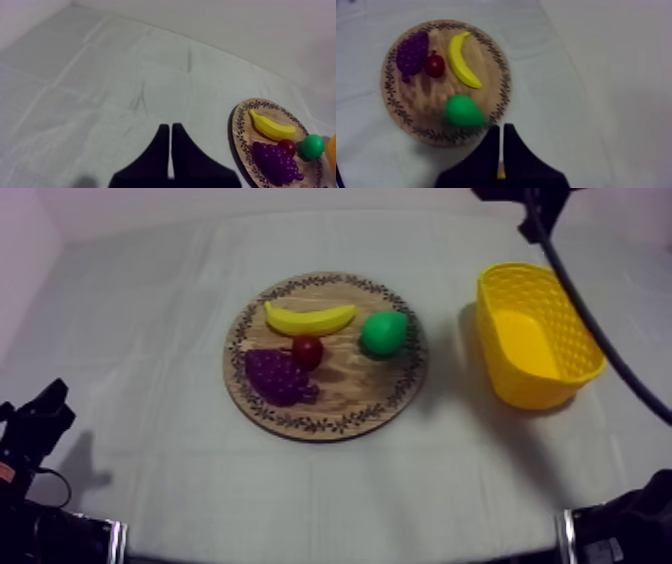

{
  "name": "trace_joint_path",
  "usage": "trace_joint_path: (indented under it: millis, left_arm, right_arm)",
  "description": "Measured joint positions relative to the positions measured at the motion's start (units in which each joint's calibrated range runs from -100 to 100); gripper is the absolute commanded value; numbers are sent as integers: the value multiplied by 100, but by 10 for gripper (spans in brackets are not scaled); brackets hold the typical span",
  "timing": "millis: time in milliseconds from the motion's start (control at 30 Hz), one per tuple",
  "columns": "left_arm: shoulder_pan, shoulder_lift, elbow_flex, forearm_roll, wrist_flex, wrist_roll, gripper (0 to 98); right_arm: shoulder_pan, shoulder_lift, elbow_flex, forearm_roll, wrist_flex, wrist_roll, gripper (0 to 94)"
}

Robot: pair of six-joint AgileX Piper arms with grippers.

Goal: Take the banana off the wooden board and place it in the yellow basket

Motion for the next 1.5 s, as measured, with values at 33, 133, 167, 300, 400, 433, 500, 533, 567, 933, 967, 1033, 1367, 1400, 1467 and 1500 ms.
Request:
trace_joint_path:
  millis: [33, 133, 167, 300, 400, 433, 500, 533, 567, 933, 967, 1033, 1367, 1400, 1467, 1500]
  left_arm:
    - [0, 0, 0, 0, 0, 0, 1]
    - [0, 0, 0, 0, 0, 0, 1]
    - [0, 0, 0, 0, 0, 0, 1]
    - [0, 0, 0, 0, 0, 0, 1]
    - [0, 0, 0, 0, 0, 0, 1]
    - [0, 0, 0, 0, 0, 0, 1]
    - [0, 0, 0, 0, 0, 0, 1]
    - [0, 0, 0, 0, 0, 0, 1]
    - [0, 0, 0, 0, 0, 0, 1]
    - [0, 0, 0, 0, 0, 0, 1]
    - [0, 0, 0, 0, 0, 0, 1]
    - [0, 0, 0, 0, 0, 0, 1]
    - [0, 0, 0, 0, 0, 0, 1]
    - [0, 0, 0, 0, 0, 0, 1]
    - [0, 0, 0, 0, 0, 0, 1]
    - [0, 0, 0, 0, 0, 0, 1]
  right_arm:
    - [-93, 147, -104, 0, 40, -20, 7]
    - [-336, 561, -375, 0, 126, -89, 7]
    - [-416, 679, -442, 0, 126, -105, 7]
    - [-684, 1230, -698, 6, -11, -145, 8]
    - [-830, 1646, -812, 22, -126, -145, 10]
    - [-870, 1788, -864, 22, -154, -145, 10]
    - [-925, 2037, -978, 22, -180, -145, 11]
    - [-943, 2178, -1058, 22, -190, -145, 12]
    - [-953, 2318, -1144, 25, -216, -148, 12]
    - [-1031, 3466, -1854, 184, -302, -257, 260]
    - [-1031, 3528, -1872, 173, -293, -243, 315]
    - [-1031, 3609, -1886, 173, -293, -211, 412]
    - [-1005, 3892, -2205, 162, 132, -74, 696]
    - [-1021, 3892, -2221, 188, 141, -71, 701]
    - [-1031, 3911, -2278, 202, 157, -68, 703]
    - [-1031, 3946, -2325, 219, 174, -68, 701]
